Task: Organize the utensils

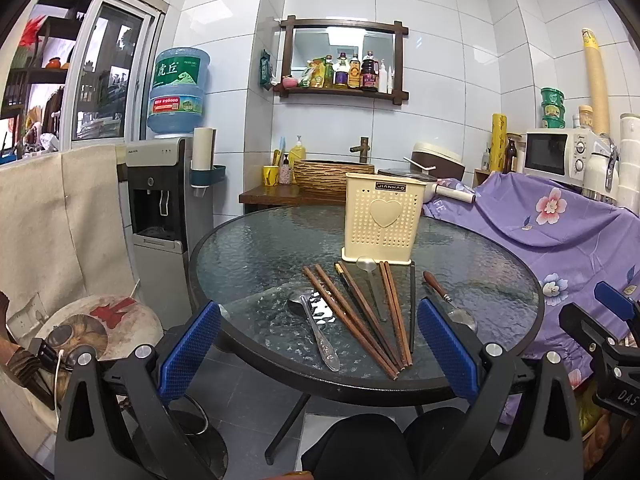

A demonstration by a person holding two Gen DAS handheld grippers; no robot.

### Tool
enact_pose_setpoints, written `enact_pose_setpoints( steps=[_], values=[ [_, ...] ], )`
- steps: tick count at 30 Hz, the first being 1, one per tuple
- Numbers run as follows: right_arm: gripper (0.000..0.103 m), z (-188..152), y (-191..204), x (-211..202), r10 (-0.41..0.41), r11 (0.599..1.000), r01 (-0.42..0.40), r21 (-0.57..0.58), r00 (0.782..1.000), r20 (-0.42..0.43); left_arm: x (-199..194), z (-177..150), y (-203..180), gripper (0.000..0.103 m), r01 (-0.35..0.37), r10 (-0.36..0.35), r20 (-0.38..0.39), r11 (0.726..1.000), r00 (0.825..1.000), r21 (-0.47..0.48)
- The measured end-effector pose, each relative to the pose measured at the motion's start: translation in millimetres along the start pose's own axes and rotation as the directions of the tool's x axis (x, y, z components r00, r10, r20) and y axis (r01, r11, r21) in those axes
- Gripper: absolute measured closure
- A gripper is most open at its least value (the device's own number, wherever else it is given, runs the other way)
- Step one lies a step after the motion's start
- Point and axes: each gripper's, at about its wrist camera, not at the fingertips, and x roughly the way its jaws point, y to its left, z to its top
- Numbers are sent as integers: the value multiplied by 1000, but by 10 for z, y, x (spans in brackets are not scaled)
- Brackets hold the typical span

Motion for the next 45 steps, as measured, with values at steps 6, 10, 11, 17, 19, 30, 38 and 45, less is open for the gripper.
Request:
enact_pose_setpoints(
  steps=[6,10,11,17,19,30,38,45],
  values=[
    [5,6,-3,7,0,1000,0,2,1000,-1,4,-7,4,6,-2,2,0,1000,1000,-3],
    [5,2,-1,-4,-2,1000,2,-1,1000,1,4,-6,7,6,-2,2,1,1000,1000,-3],
    [5,5,-5,6,-3,1000,3,0,1000,0,2,-9,5,6,-3,3,1,1000,1000,-4],
    [5,0,-8,5,-4,1000,4,0,1000,1,4,-22,7,6,-4,4,0,1000,1000,-3],
    [5,-2,-7,9,-2,1000,2,-1,1000,-1,4,-20,10,6,-3,3,0,1000,1000,-3],
    [5,-6,7,10,-3,1000,3,-3,1000,-1,7,-56,32,6,-6,6,-1,1000,1000,-2],
    [5,-6,12,8,-1,1000,1,-3,1000,-4,5,-60,19,6,-11,11,-6,1000,1000,1],
    [5,-4,20,2,-2,1000,2,-5,1000,0,-3,-46,25,6,-9,9,-5,1000,1000,-1]
  ],
)
